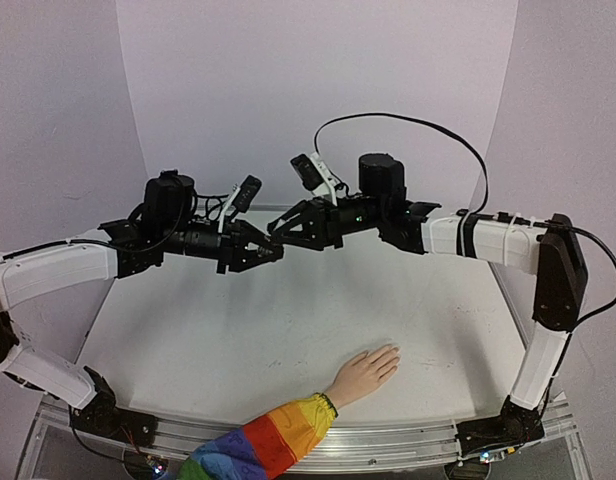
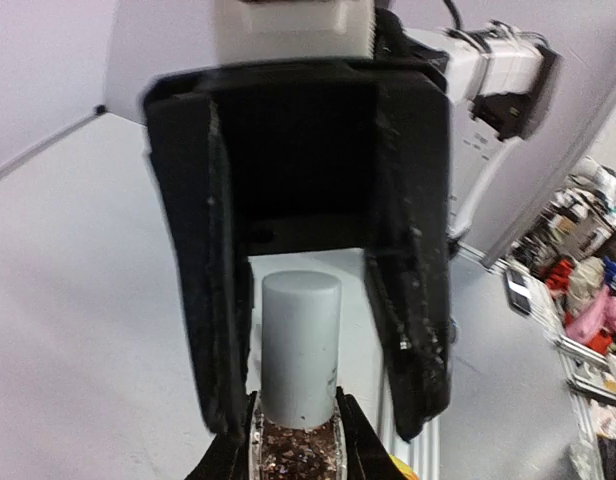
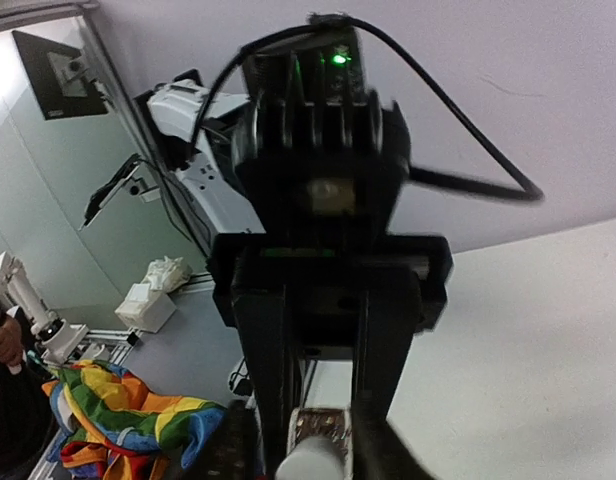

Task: Paint the nails

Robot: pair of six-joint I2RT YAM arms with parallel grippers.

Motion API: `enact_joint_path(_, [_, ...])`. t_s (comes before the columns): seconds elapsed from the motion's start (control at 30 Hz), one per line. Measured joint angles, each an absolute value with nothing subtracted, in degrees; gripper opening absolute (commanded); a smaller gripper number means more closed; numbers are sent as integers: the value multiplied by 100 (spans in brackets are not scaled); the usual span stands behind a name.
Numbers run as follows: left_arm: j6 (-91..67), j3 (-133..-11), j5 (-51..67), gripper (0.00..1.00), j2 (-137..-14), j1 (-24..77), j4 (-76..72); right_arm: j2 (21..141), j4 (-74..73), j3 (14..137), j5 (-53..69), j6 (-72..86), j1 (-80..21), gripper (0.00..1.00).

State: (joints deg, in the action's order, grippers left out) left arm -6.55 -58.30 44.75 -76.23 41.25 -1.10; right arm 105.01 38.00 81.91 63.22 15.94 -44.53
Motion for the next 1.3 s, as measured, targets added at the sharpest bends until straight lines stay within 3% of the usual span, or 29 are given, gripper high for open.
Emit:
enact_joint_path(0.07, [-646, -5802, 3931, 0, -7548, 4060, -185, 10438, 3636, 8110, 5913, 1678, -4370, 74])
enact_joint_path(0.13, [-593, -5747, 3350, 0, -7426, 4029, -226, 10353, 3411, 8053, 5306, 1778, -4257, 79])
enact_joint_path(0.4, [-226, -5531, 1459, 0, -7148, 4274, -314, 10018, 2971, 7900, 3542, 2720, -4095, 77])
enact_joint_path(0.7, [21, -5500, 779, 0, -7159, 4386, -305, 10009, 2821, 8084, 2552, 3555, -4676, 57])
enact_joint_path(1.03, [161, -5500, 727, 0, -7251, 4510, -294, 10353, 2851, 8805, 2338, 3739, -5009, 31])
enact_joint_path(1.3, [163, -5500, 729, 0, -7251, 4574, -292, 10560, 2814, 8825, 2265, 3758, -5057, 26])
